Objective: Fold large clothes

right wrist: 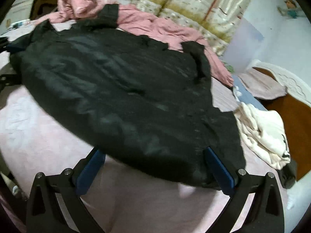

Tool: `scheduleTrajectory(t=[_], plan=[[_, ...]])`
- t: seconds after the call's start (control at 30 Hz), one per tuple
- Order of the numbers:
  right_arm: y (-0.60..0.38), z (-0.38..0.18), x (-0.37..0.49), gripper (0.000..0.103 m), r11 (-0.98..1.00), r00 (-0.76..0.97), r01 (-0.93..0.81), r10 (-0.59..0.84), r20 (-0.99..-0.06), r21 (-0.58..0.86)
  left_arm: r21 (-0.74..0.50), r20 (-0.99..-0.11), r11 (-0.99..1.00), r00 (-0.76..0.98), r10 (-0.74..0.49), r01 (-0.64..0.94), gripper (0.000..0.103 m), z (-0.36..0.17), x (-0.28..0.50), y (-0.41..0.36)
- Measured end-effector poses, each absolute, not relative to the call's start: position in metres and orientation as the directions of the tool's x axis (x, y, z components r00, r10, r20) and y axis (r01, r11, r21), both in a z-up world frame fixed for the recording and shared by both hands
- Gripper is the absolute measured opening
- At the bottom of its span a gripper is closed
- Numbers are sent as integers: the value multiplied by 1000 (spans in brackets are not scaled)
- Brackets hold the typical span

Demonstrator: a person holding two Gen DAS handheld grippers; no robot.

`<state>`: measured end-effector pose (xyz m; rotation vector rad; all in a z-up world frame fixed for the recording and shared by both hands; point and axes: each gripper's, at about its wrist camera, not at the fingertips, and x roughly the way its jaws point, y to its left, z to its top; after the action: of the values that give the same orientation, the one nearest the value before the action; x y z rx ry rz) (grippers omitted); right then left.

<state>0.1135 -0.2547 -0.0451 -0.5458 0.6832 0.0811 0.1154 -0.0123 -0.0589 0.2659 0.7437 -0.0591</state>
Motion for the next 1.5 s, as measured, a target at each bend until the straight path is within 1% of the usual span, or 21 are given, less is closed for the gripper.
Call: scheduleTrajectory(t=[0.17,0.23,0.3,0.33,0.37,0.4,0.43,0.5,0.53,0.63,0.8,0.93,0.97,1.0,1.03,1.07,1.1,1.17,1.27,1.4,1.5], plan=[[-276,-38,129,102,882,777,-146,-179,-603,-449,217,-655,976,745,131,19,94,-59,123,7],[-282,-36,133,88,896,772,-143,-165,-614,-420,245,-647,970,746,160,4,89,-61,123,7],[-284,-37,134,57,904,761,-167,-135,-635,-393,256,-638,967,751,170,-1,83,-60,122,6],[-283,-38,133,51,904,760,-180,-122,-638,-388,263,-634,965,753,177,-6,72,-60,121,6],[-280,-38,133,42,901,762,-191,-114,-638,-389,264,-634,964,752,179,-7,54,-59,121,7],[-278,-39,131,33,897,761,-203,-107,-640,-391,260,-640,966,749,174,-2,43,-59,120,8],[-278,-38,130,30,898,760,-210,-100,-642,-388,263,-641,965,746,178,-4,23,-59,119,7],[-281,-34,124,20,912,762,-205,-78,-642,-355,268,-647,963,737,196,-21,15,-57,112,8],[-282,-32,120,20,919,761,-205,-68,-645,-338,252,-655,968,733,184,-17,13,-56,103,9],[-291,-23,90,20,940,759,-224,4,-651,-256,220,-659,976,737,150,-2,13,-52,70,14],[-288,-20,39,20,943,760,-245,41,-649,-227,114,-694,993,716,79,1,15,-42,46,29],[-291,-9,36,26,954,783,-206,28,-621,-218,74,-684,997,727,60,-12,25,-36,46,34],[-294,-8,40,33,958,784,-188,15,-621,-215,75,-678,997,732,66,-21,39,-33,47,34],[-296,-8,42,44,961,783,-176,4,-622,-215,86,-672,995,735,88,-41,48,-31,47,34],[-298,-6,45,51,963,780,-166,-4,-625,-212,99,-660,992,742,120,-72,66,-28,46,35],[-301,-5,48,65,965,778,-159,-8,-628,-210,107,-644,989,752,144,-98,71,-26,46,35],[-305,-4,50,72,967,779,-156,-5,-627,-201,106,-637,989,757,146,-102,71,-25,45,35],[-314,-2,54,75,977,776,-140,8,-630,-160,112,-645,990,752,137,-85,71,-26,46,34],[-321,5,60,76,981,771,-155,48,-635,-115,115,-632,990,764,132,-77,71,-20,50,36],[-315,33,72,80,974,820,-156,36,-571,-163,112,-588,990,797,139,-90,72,4,67,40],[-313,57,93,86,977,846,-139,33,-531,-160,112,-574,988,805,151,-106,79,22,94,41]])
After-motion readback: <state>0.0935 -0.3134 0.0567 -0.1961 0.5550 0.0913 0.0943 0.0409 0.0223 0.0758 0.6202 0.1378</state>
